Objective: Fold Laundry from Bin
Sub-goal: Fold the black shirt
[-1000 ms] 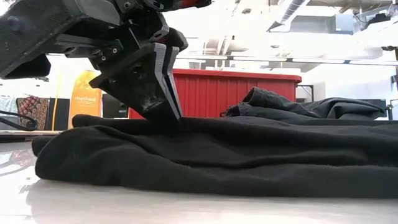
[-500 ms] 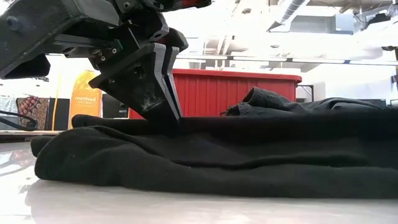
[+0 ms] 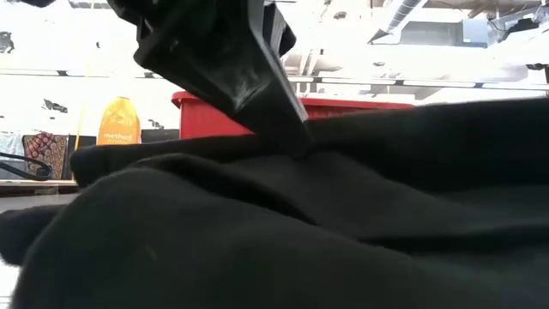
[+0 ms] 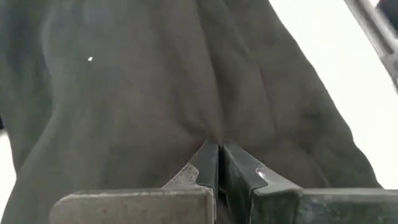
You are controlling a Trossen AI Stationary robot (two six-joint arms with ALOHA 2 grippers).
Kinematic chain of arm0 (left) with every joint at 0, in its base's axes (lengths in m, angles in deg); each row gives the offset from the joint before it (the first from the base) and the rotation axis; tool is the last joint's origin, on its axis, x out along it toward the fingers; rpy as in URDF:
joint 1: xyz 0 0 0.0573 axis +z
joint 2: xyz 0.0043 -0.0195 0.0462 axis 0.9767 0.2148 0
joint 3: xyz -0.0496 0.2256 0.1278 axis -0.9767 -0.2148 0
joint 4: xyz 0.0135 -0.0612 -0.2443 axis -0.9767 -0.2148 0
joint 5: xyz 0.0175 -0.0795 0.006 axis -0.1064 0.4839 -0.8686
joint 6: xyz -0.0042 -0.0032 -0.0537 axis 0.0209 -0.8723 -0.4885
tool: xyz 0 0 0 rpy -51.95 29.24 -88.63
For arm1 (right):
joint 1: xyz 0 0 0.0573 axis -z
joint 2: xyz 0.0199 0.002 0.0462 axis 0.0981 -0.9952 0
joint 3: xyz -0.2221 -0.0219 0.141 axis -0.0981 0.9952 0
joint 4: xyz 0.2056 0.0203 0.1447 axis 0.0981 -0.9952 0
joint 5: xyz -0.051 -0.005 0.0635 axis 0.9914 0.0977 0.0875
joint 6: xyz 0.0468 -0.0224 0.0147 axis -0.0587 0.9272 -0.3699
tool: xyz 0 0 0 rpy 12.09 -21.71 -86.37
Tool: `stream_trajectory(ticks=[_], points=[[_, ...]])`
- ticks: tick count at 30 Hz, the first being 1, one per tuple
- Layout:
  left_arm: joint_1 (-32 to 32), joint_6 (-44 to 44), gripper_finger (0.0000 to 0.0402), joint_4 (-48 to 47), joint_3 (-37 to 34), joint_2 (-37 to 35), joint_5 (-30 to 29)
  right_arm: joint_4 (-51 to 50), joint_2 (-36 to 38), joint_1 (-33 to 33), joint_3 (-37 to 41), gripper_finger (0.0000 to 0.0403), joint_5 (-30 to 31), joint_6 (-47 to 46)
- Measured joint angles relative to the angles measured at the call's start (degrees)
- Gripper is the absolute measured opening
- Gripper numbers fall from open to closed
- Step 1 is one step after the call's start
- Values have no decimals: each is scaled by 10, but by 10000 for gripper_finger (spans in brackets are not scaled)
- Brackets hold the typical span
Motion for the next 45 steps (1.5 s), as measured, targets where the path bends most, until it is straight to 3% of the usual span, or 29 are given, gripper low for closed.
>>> stream_trajectory(ticks=[9, 15, 20, 26, 31, 36, 40, 45], points=[[3, 43, 0, 16, 18, 0, -29, -7, 0, -48, 7, 19, 44, -184], [22, 46, 0, -59, 67, -1, 15, -7, 0, -46, 14, 19, 44, -186], [27, 33, 19, -64, 70, 0, 62, -7, 0, -46, 14, 20, 44, -183], [22, 15, 43, -29, 70, 0, 69, -6, 0, -61, 14, 20, 35, -216], [18, 28, 23, 22, 70, 1, 71, -6, 0, -77, 14, 20, 21, -257], [15, 28, 4, 25, 70, 1, 94, -6, 0, -89, 14, 22, -29, -241], [11, 50, 29, 6, 70, 1, 91, -4, 0, -100, 14, 51, -28, -245], [8, 40, 91, -1, 70, 1, 77, 3, 0, -101, 13, 114, -30, -216]])
